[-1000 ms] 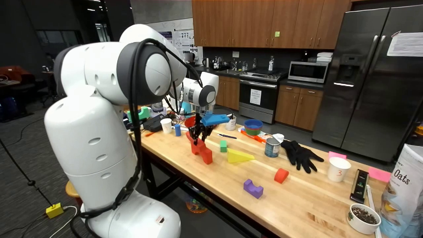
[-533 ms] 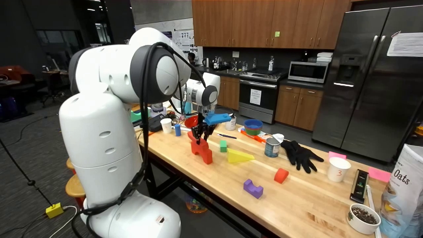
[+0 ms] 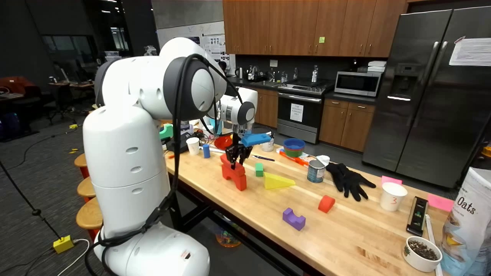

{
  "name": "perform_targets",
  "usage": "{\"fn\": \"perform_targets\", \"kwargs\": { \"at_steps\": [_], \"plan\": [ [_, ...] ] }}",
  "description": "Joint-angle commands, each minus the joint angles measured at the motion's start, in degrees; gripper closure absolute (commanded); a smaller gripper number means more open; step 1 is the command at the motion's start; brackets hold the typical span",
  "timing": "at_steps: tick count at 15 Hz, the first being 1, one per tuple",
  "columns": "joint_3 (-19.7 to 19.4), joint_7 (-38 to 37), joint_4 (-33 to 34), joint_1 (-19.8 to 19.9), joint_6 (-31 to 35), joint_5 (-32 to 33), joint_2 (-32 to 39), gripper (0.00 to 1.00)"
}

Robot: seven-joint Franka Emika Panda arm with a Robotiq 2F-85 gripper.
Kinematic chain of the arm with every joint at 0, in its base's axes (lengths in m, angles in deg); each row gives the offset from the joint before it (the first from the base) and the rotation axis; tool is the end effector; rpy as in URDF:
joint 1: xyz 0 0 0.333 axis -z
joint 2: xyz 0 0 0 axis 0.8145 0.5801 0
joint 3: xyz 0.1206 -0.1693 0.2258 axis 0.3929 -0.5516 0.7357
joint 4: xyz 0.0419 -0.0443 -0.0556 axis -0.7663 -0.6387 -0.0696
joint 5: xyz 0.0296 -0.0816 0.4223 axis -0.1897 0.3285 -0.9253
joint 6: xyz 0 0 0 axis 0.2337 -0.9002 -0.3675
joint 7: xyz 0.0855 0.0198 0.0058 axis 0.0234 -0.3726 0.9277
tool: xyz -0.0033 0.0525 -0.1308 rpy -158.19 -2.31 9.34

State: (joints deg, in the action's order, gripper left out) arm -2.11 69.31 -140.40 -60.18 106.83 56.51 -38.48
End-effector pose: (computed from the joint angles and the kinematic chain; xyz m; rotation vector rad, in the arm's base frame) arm 0.5615 0.1061 0.3147 -2.4208 -1.7080 0.0743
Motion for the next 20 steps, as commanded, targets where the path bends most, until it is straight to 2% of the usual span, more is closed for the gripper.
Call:
{"fn": "perform_targets", "kwargs": {
  "at_steps": [1,3,4,6,10,15,20],
  "plan": [
    [0.6,0.8,2.1,0.9,-1.5,1.1,1.2,0.82],
    [0.7,0.7,2.7,0.9,-1.9,1.3,1.5,0.82],
    [0.7,0.6,2.9,0.9,-2.2,1.4,1.7,0.32],
    [0.8,0.6,3.4,0.9,-2.8,1.5,1.8,0.27],
    [0.9,0.2,3.9,0.8,-3.5,1.7,2.0,0.02],
    [1.0,-1.1,3.6,0.7,-3.6,2.8,1.4,0.00],
    [0.9,-4.9,2.8,0.4,-3.9,6.9,0.2,0.00]
  ]
}}
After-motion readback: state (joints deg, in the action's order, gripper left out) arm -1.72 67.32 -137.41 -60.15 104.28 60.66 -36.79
